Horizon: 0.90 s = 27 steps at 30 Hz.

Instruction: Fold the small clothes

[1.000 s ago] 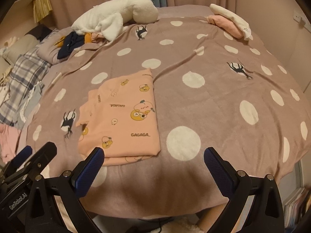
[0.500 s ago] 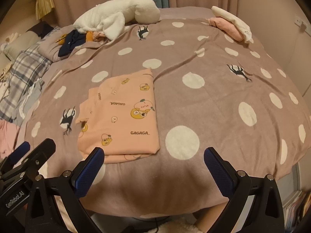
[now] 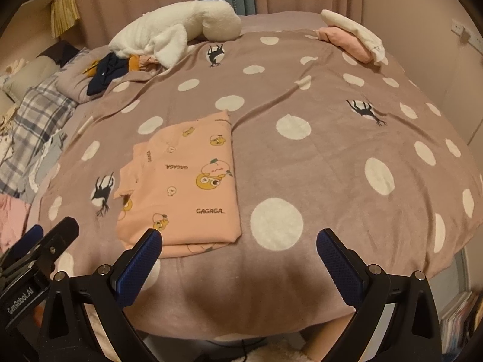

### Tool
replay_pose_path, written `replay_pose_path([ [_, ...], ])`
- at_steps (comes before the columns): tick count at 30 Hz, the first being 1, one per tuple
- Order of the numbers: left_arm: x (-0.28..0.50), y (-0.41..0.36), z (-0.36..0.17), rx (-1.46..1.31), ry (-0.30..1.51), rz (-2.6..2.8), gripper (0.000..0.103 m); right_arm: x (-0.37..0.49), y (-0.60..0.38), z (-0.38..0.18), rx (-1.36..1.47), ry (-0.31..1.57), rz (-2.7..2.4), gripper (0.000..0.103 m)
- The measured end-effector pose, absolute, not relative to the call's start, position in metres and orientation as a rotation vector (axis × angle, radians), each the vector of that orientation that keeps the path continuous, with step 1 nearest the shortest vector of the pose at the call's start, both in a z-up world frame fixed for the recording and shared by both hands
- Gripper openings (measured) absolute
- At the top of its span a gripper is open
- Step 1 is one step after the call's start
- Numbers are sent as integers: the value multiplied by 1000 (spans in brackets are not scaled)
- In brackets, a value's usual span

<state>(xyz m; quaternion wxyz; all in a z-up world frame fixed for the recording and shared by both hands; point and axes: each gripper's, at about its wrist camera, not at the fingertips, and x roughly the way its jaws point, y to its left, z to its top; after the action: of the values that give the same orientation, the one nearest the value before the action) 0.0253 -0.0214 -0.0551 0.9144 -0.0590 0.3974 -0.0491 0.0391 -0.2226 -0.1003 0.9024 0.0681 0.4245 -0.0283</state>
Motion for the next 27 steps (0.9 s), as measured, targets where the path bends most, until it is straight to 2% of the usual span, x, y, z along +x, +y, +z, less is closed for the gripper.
replay_pose_path([
  [27,23,-22,-60,-110,836,-103,103,37,-221,-102,100,881,-96,101],
])
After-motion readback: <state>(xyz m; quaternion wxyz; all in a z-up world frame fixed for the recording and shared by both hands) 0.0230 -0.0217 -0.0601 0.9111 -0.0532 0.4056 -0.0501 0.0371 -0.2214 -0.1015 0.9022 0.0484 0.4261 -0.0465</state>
